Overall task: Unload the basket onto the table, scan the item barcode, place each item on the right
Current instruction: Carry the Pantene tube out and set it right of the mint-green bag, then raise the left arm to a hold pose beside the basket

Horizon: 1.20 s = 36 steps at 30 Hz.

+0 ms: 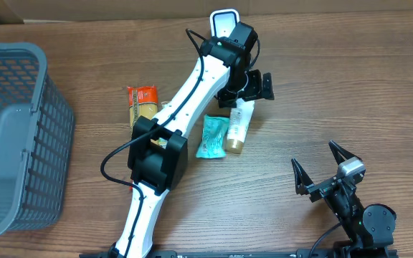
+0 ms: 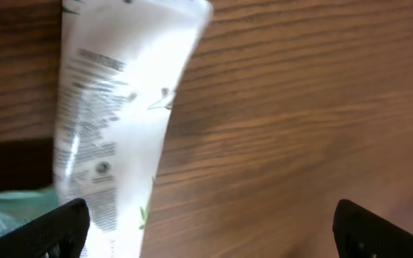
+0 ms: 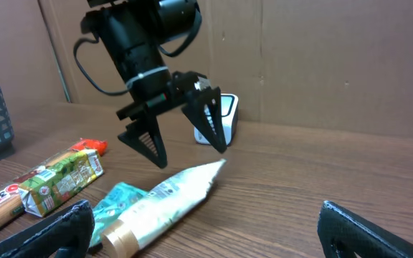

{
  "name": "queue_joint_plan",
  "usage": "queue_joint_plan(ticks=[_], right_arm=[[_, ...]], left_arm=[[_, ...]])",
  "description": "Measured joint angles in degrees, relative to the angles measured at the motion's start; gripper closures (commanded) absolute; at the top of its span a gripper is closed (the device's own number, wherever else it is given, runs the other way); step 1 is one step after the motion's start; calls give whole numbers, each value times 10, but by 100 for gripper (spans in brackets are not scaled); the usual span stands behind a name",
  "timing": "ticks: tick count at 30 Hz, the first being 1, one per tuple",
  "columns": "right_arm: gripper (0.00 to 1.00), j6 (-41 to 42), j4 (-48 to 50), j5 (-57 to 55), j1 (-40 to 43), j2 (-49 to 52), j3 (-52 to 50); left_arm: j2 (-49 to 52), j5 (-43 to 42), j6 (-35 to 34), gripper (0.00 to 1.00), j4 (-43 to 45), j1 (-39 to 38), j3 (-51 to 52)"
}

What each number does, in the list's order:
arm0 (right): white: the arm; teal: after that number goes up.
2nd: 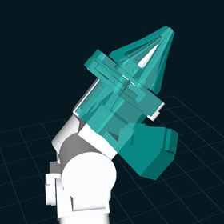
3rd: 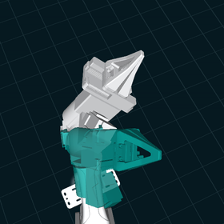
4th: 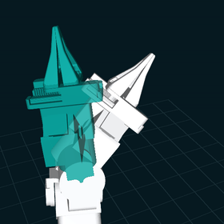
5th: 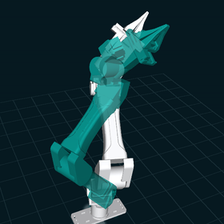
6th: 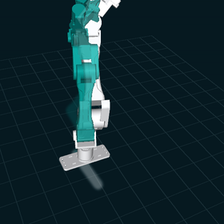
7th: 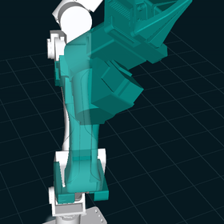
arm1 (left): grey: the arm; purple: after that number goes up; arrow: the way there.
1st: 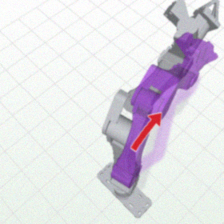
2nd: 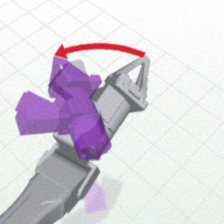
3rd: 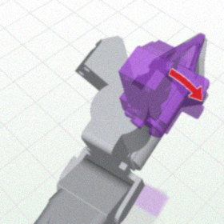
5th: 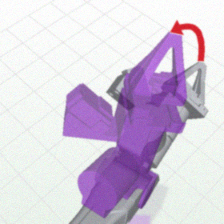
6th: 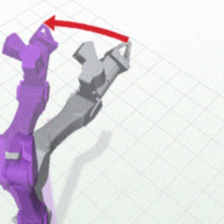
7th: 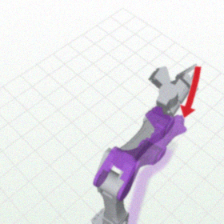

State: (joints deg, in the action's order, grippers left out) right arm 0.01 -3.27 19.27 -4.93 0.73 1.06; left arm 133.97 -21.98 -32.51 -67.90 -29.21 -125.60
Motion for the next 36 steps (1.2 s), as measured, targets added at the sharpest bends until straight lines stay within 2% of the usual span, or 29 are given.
queue_joint_plan(ticks=[6,15,20,27,36], right_arm=[[0,0,0,0,0,0,0],[0,0,0,0,0,0,0],[0,0,0,0,0,0,0],[0,0,0,0,0,0,0],[0,0,0,0,0,0,0]], left_arm=[[-40,28,57,0,-58,39,-58],[-242,165,137,0,-166,123,-107],[-314,225,157,0,-230,170,-114],[-323,264,165,0,-284,229,-113],[-323,270,166,0,-288,235,-113]])
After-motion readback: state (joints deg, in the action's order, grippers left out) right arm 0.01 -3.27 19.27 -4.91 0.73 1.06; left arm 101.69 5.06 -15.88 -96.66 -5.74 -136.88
